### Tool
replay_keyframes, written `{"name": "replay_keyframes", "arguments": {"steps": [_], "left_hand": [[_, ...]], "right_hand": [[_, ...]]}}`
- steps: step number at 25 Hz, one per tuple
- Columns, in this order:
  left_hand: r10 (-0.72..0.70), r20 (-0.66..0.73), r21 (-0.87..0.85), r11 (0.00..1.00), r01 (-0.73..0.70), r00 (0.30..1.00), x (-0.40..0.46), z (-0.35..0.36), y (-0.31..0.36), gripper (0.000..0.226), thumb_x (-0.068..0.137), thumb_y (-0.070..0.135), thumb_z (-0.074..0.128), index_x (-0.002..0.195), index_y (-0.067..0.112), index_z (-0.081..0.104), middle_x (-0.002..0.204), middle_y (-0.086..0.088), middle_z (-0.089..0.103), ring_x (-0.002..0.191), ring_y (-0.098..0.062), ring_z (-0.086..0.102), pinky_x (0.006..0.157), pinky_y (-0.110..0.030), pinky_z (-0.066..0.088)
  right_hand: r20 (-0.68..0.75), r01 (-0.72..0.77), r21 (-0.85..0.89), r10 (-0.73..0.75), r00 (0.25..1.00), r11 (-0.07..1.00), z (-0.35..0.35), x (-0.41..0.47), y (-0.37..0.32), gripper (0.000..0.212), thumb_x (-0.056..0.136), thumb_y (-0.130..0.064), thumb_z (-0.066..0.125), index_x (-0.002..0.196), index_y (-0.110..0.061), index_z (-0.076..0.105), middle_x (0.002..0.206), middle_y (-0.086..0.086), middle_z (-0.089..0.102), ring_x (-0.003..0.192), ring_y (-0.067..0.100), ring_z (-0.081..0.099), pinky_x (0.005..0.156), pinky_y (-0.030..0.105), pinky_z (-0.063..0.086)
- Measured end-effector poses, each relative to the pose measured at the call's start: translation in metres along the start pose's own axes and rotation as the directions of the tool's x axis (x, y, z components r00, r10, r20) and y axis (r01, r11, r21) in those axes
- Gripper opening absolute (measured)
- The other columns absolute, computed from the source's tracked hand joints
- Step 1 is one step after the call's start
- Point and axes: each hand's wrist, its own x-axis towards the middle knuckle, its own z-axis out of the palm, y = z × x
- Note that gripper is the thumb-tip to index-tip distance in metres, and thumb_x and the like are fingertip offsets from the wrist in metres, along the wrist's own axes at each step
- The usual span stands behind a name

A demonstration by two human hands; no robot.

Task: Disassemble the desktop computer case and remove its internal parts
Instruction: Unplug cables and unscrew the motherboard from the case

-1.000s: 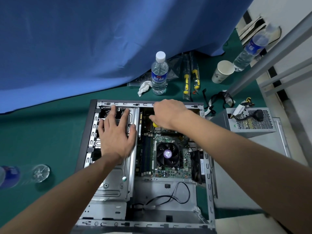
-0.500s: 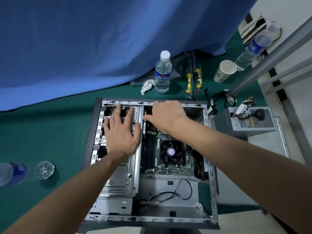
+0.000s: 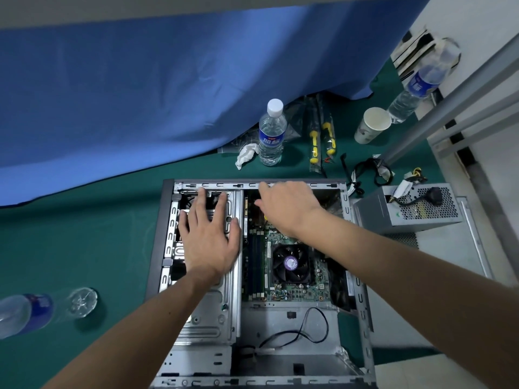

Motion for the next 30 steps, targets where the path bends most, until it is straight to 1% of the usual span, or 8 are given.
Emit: {"name": "replay_keyframes", "arguments": {"steps": [4, 8, 12, 15, 20, 23, 26, 30], "left_hand": [[-0.004, 0.005, -0.003, 1.000, 0.004, 1.000, 0.000, -0.001, 0.001, 0.058, 0.097, 0.053, 0.025, 0.152, 0.033, 0.027, 0.163, -0.010, 0.010, 0.145, -0.028, 0.020, 0.119, -0.049, 0.008], [0.002, 0.000, -0.004, 1.000, -0.002, 1.000, 0.000, 0.000, 0.000, 0.059, 0.097, 0.054, 0.023, 0.152, 0.033, 0.026, 0.162, -0.011, 0.010, 0.145, -0.029, 0.020, 0.119, -0.050, 0.008], [-0.005, -0.008, -0.004, 1.000, 0.005, 1.000, 0.001, 0.002, 0.001, 0.058, 0.097, 0.052, 0.025, 0.152, 0.033, 0.027, 0.162, -0.011, 0.010, 0.145, -0.028, 0.021, 0.119, -0.050, 0.008], [0.007, -0.009, 0.002, 1.000, -0.007, 1.000, 0.000, 0.002, 0.000, 0.058, 0.097, 0.053, 0.025, 0.152, 0.033, 0.026, 0.163, -0.010, 0.010, 0.145, -0.028, 0.020, 0.119, -0.050, 0.009], [0.000, -0.027, -0.004, 1.000, -0.001, 1.000, -0.001, 0.004, 0.000, 0.058, 0.097, 0.054, 0.024, 0.151, 0.032, 0.028, 0.162, -0.011, 0.013, 0.144, -0.028, 0.022, 0.119, -0.051, 0.013], [0.000, -0.028, 0.006, 1.000, 0.001, 1.000, 0.000, 0.003, 0.001, 0.059, 0.097, 0.054, 0.023, 0.151, 0.032, 0.028, 0.162, -0.012, 0.012, 0.143, -0.029, 0.024, 0.118, -0.053, 0.015], [-0.003, -0.023, 0.006, 1.000, 0.003, 1.000, -0.001, 0.004, 0.000, 0.059, 0.097, 0.054, 0.022, 0.151, 0.031, 0.029, 0.162, -0.012, 0.012, 0.143, -0.030, 0.024, 0.118, -0.053, 0.015], [-0.001, -0.023, 0.002, 1.000, 0.002, 1.000, 0.001, 0.005, 0.000, 0.059, 0.097, 0.055, 0.020, 0.152, 0.032, 0.026, 0.162, -0.010, 0.011, 0.144, -0.028, 0.020, 0.119, -0.053, 0.014]], "right_hand": [[0.158, 0.114, 0.263, -0.159, 0.975, 0.958, -0.012, 0.000, 0.006, 0.040, 0.086, -0.008, 0.060, 0.121, -0.017, 0.042, 0.113, 0.008, 0.041, 0.108, 0.032, 0.043, 0.074, 0.037, 0.035], [0.165, -0.134, 0.024, 0.128, 0.978, 0.991, -0.004, -0.002, 0.002, 0.048, 0.100, -0.052, 0.038, 0.121, -0.009, 0.044, 0.096, 0.010, 0.055, 0.082, 0.028, 0.055, 0.059, 0.035, 0.041], [0.057, 0.019, 0.112, -0.026, 0.998, 0.993, -0.001, 0.002, 0.010, 0.020, 0.100, -0.020, 0.046, 0.119, -0.012, 0.043, 0.106, 0.011, 0.053, 0.079, 0.027, 0.043, 0.063, 0.038, 0.035], [0.059, 0.123, 0.264, -0.143, 0.988, 0.957, -0.002, -0.002, 0.015, 0.039, 0.080, 0.001, 0.058, 0.112, -0.018, 0.045, 0.109, 0.005, 0.042, 0.094, 0.023, 0.035, 0.072, 0.036, 0.034], [0.131, -0.074, 0.071, 0.065, 0.989, 0.995, 0.004, -0.007, 0.006, 0.042, 0.101, -0.047, 0.041, 0.124, -0.012, 0.043, 0.120, 0.012, 0.045, 0.101, 0.034, 0.056, 0.069, 0.040, 0.042], [0.027, 0.026, 0.035, -0.027, 0.999, 0.999, 0.005, -0.010, -0.003, 0.021, 0.103, -0.024, 0.042, 0.120, -0.012, 0.042, 0.114, 0.012, 0.049, 0.095, 0.033, 0.058, 0.067, 0.039, 0.038], [-0.028, 0.229, 0.199, -0.228, 0.973, 0.953, 0.003, -0.007, 0.005, 0.040, 0.082, -0.001, 0.058, 0.116, -0.018, 0.044, 0.114, 0.004, 0.045, 0.103, 0.026, 0.041, 0.078, 0.036, 0.035], [0.043, -0.012, 0.238, 0.002, 0.999, 0.971, 0.007, -0.004, 0.001, 0.034, 0.093, -0.033, 0.058, 0.119, -0.015, 0.045, 0.115, 0.009, 0.045, 0.101, 0.032, 0.050, 0.074, 0.040, 0.043]]}}
